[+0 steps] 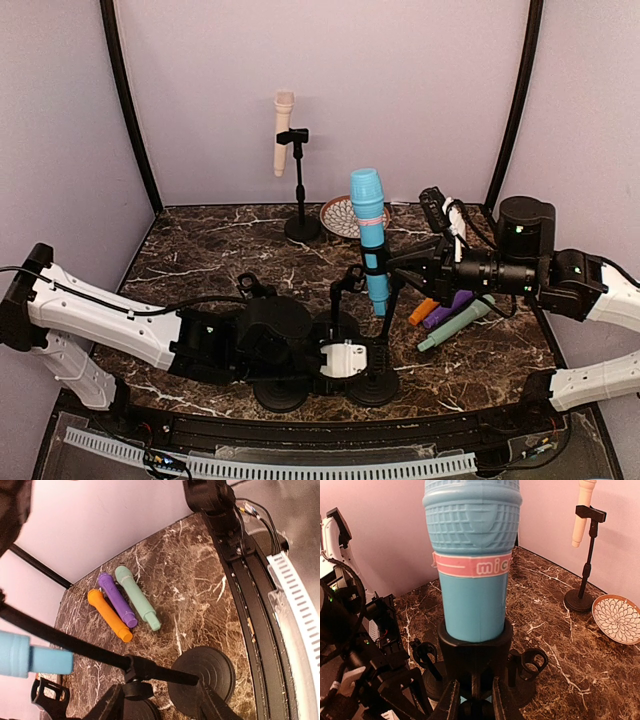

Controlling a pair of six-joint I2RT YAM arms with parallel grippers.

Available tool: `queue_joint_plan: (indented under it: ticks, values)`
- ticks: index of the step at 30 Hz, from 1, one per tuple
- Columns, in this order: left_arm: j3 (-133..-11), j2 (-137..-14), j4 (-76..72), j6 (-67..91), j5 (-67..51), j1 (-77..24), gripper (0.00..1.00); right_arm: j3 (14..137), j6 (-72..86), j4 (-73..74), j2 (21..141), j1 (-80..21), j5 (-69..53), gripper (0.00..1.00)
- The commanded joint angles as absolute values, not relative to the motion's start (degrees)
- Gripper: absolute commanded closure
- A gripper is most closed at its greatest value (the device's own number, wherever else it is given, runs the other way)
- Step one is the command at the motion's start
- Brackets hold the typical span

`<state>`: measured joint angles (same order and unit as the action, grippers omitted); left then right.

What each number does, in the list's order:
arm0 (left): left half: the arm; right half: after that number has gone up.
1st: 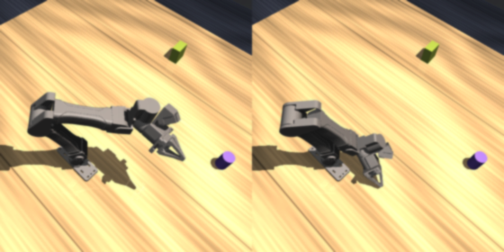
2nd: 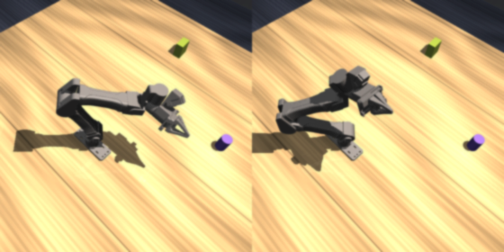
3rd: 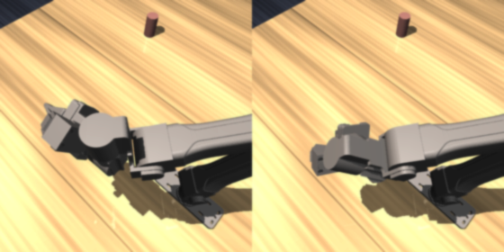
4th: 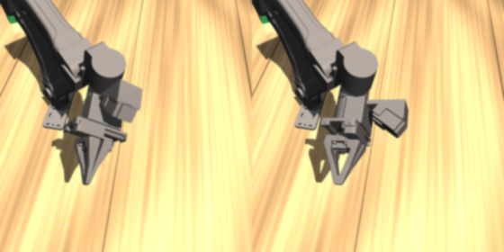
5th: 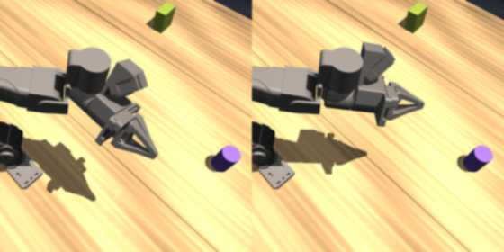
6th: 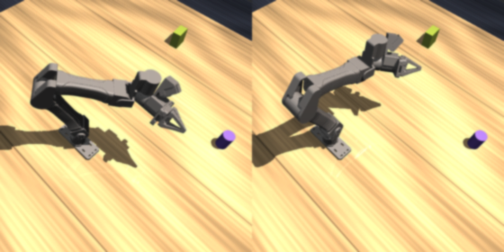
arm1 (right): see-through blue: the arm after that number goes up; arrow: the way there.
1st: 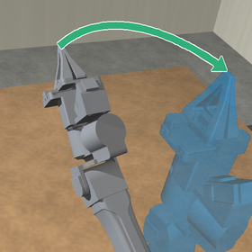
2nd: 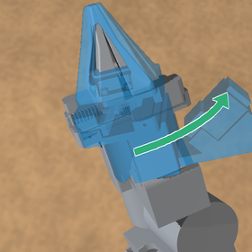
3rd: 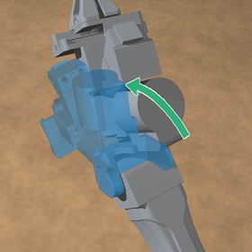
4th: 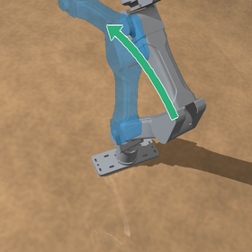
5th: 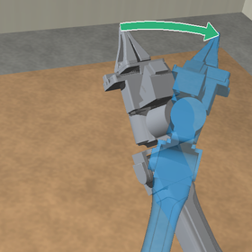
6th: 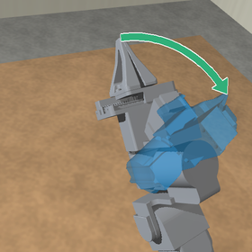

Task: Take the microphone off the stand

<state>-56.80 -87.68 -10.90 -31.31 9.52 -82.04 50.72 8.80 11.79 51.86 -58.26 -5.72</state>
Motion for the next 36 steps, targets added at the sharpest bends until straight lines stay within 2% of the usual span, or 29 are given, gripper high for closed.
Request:
queue_joint_plan:
  ticks: [1, 15, 36]
  values:
    - [-59.1, -90.3, -9.2, -40.5, 15.3, -83.7, 0.5, 51.8, 9.4, 4.3, 51.4, -58.9, -5.4, 1.0]
    - [-59.8, -96.7, -18.2, -50.7, 26.5, -84.6, 0.51, 51.8, 9.2, 4.1, 51.4, -58.9, -5.7, 1.0]
    - [-60.3, -100.3, -23.0, -51.4, 34.7, -83.4, 0.52, 51.8, 9.7, 3.7, 50.6, -58.9, -6.5, 1.0]
